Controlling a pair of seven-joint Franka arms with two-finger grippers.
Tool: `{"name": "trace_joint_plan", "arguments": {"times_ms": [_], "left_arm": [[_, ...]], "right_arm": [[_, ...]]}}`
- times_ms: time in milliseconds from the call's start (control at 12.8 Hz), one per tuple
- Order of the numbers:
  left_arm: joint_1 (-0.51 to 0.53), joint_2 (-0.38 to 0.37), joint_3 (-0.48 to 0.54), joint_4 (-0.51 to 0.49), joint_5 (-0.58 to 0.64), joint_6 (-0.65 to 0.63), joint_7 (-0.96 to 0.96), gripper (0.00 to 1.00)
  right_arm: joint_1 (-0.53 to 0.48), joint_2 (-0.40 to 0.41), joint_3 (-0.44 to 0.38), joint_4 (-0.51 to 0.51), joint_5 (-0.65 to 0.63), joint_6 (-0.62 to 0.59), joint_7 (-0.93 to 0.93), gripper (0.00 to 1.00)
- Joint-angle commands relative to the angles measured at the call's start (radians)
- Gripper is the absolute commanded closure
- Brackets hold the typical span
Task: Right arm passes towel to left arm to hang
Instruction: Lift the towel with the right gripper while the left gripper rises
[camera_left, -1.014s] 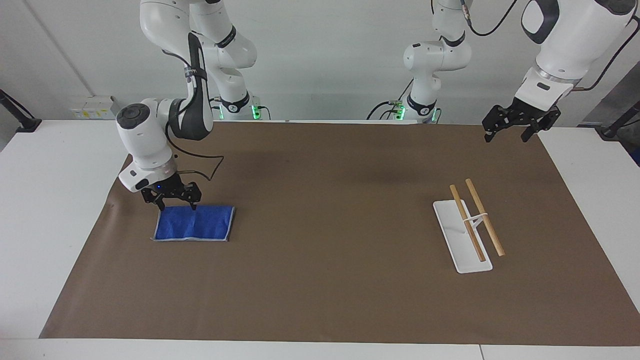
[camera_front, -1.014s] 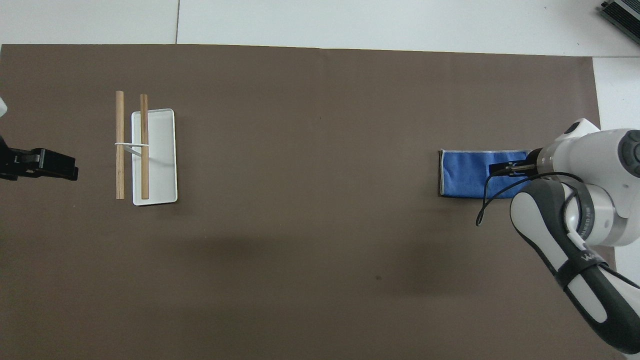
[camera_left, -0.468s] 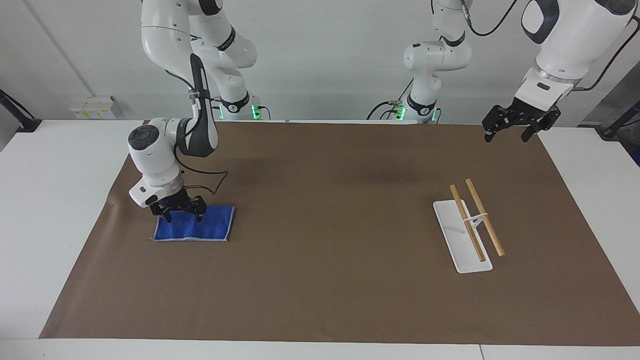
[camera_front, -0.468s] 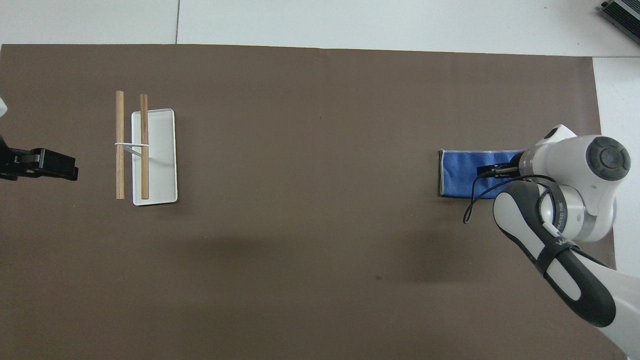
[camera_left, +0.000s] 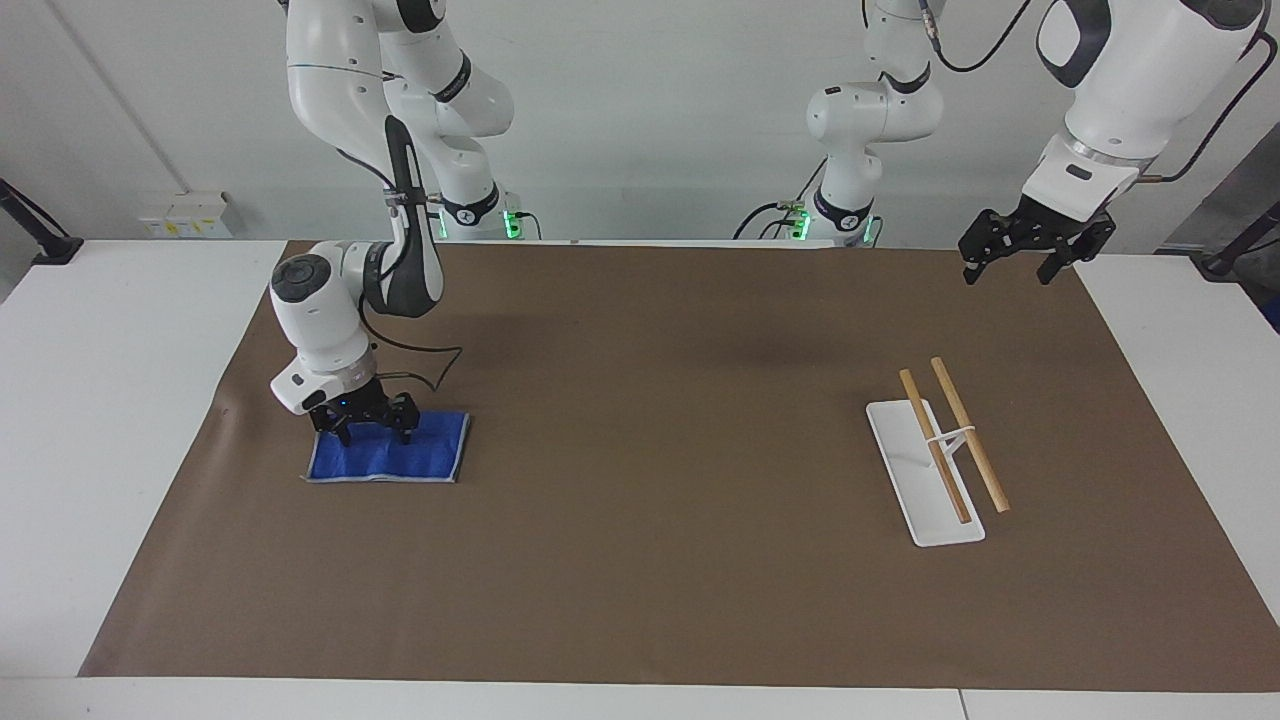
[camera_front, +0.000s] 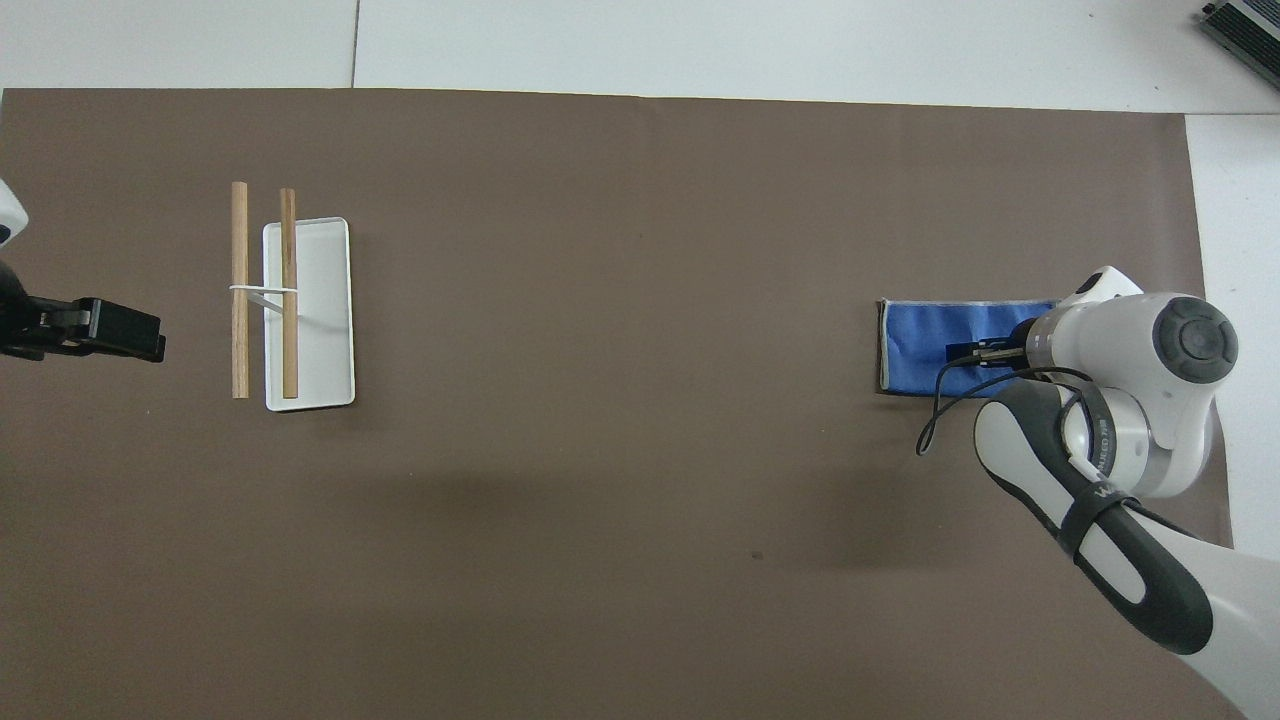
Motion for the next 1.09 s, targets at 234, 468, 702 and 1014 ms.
{"name": "trace_joint_plan", "arguments": {"times_ms": [234, 468, 702, 1014], "left_arm": [[-0.008, -0.022, -0.003, -0.023, -0.021, 0.021, 0.002, 0.00], [-0.003, -0.024, -0.003, -0.038, -0.099, 0.061, -0.048, 0.00], [-0.007, -0.031, -0.004, -0.058, -0.207, 0.101, -0.227, 0.00], [-0.006, -0.051, -0.084, -0.141, -0.334, 0.248, -0.546, 0.00]], "right_arm": [[0.002, -0.008, 0.007, -0.006, 0.024, 0.019, -0.016, 1.00], [0.005, -0.031, 0.013, -0.005, 0.024, 0.016, -0.011, 1.00], [0.026, -0.086, 0.023, -0.002, 0.025, -0.001, -0.002, 1.00], [0.102, -0.167, 0.028, 0.030, 0.027, -0.114, 0.034, 1.00]]}}
